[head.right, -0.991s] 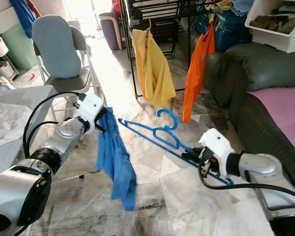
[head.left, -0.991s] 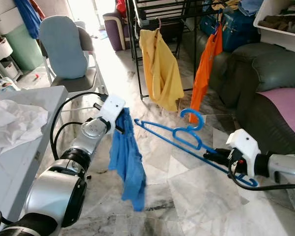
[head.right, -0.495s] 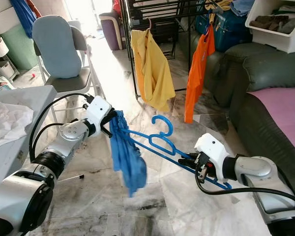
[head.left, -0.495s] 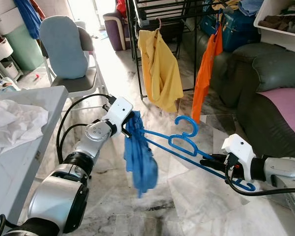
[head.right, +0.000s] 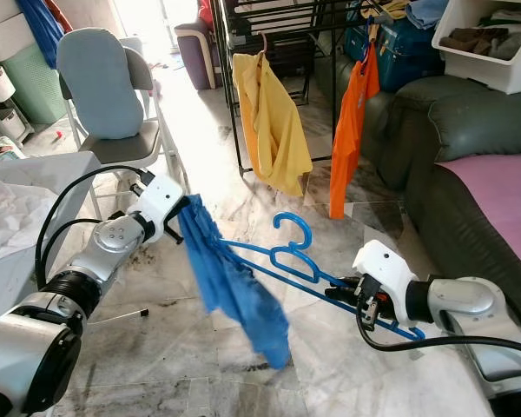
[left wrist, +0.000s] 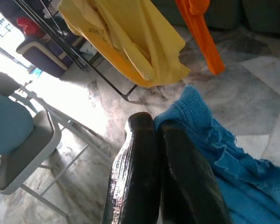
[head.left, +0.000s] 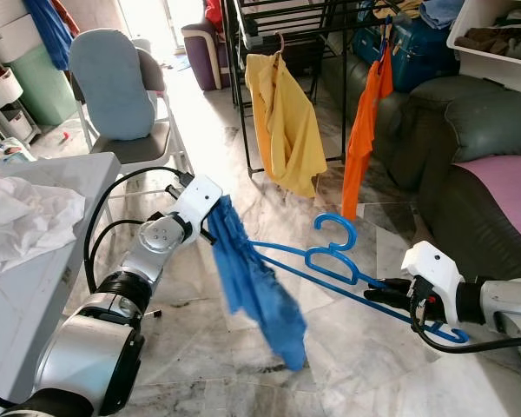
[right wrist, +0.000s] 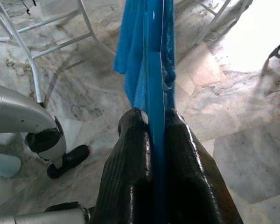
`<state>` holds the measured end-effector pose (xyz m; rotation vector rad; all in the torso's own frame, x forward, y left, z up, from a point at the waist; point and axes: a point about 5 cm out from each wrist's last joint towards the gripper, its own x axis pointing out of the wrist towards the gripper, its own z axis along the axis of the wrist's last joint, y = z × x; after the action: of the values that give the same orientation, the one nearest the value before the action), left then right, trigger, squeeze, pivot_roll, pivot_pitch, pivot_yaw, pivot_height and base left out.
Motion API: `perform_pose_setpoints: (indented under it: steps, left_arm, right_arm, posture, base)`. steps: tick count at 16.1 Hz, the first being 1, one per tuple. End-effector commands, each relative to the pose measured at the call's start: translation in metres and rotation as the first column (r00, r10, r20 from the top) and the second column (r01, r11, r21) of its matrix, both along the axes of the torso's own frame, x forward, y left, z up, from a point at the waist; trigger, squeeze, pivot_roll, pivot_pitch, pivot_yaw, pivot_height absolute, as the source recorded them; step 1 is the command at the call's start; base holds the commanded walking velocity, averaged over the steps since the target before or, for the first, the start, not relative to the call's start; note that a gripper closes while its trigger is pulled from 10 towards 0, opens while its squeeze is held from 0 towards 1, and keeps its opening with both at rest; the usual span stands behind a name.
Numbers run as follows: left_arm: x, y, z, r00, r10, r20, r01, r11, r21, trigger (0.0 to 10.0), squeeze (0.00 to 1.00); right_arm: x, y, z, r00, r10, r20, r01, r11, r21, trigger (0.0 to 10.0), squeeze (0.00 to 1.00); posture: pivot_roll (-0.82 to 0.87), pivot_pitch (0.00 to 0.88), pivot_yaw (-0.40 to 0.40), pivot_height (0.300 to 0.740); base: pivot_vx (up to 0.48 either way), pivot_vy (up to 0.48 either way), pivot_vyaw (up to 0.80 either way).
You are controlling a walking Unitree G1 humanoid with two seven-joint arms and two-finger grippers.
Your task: Hang hanger
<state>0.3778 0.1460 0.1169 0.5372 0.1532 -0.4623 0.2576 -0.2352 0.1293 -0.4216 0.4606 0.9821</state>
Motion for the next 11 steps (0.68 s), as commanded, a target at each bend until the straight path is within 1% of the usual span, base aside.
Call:
perform_pose_setpoints:
  steps: [1, 3, 5, 6, 8, 9, 11]
  left_arm:
    - [0.000, 0.007, 0.001, 1.000, 0.008, 0.006, -0.008, 1.000, 0.012, 10.0, 0.00]
    - [-0.001, 0.005, 0.000, 1.000, -0.014, 0.006, 0.014, 1.000, 0.018, 10.0, 0.00]
    - [-0.004, 0.001, -0.002, 0.999, -0.052, 0.006, 0.052, 0.998, 0.027, 10.0, 0.00]
    - [-0.004, 0.000, -0.002, 0.998, -0.063, 0.007, 0.063, 0.998, 0.021, 10.0, 0.00]
    - [-0.006, -0.007, 0.000, 0.992, -0.122, 0.016, 0.122, 0.992, -0.009, 10.0, 0.00]
    - [-0.007, -0.012, 0.002, 0.988, -0.155, 0.028, 0.155, 0.988, -0.022, 10.0, 0.00]
    - [-0.006, -0.013, 0.004, 0.987, -0.157, 0.041, 0.158, 0.987, -0.020, 10.0, 0.00]
  right_arm:
    - [0.004, -0.001, 0.006, 0.999, 0.003, 0.033, -0.003, 1.000, -0.009, 10.0, 0.00]
    - [0.004, 0.000, 0.003, 1.000, 0.005, 0.028, -0.004, 1.000, -0.014, 10.0, 0.00]
    - [0.007, 0.004, -0.001, 0.999, 0.000, 0.047, 0.001, 1.000, -0.018, 10.0, 0.00]
    - [0.009, 0.006, -0.001, 0.999, -0.002, 0.050, 0.002, 1.000, -0.014, 10.0, 0.00]
    - [0.011, 0.009, -0.007, 0.999, -0.007, 0.050, 0.007, 1.000, -0.005, 10.0, 0.00]
    - [0.013, 0.011, -0.010, 0.999, -0.018, 0.050, 0.017, 1.000, 0.014, 10.0, 0.00]
    - [0.013, 0.013, -0.012, 0.999, -0.013, 0.047, 0.013, 1.000, 0.011, 10.0, 0.00]
  posture:
    - [-0.16, 0.000, 0.125, 0.740]
    - [-0.16, 0.000, 0.125, 0.740]
    - [-0.16, 0.000, 0.125, 0.740]
    - [-0.16, 0.000, 0.123, 0.740]
    - [-0.15, 0.000, 0.120, 0.740]
    - [-0.15, 0.000, 0.120, 0.740]
    - [-0.15, 0.000, 0.117, 0.740]
  base:
    - [0.000, 0.000, 0.00]
    - [0.000, 0.000, 0.00]
    - [0.000, 0.000, 0.00]
    - [0.000, 0.000, 0.00]
    - [0.000, 0.000, 0.00]
    - [0.000, 0.000, 0.00]
    - [0.000, 0.000, 0.00]
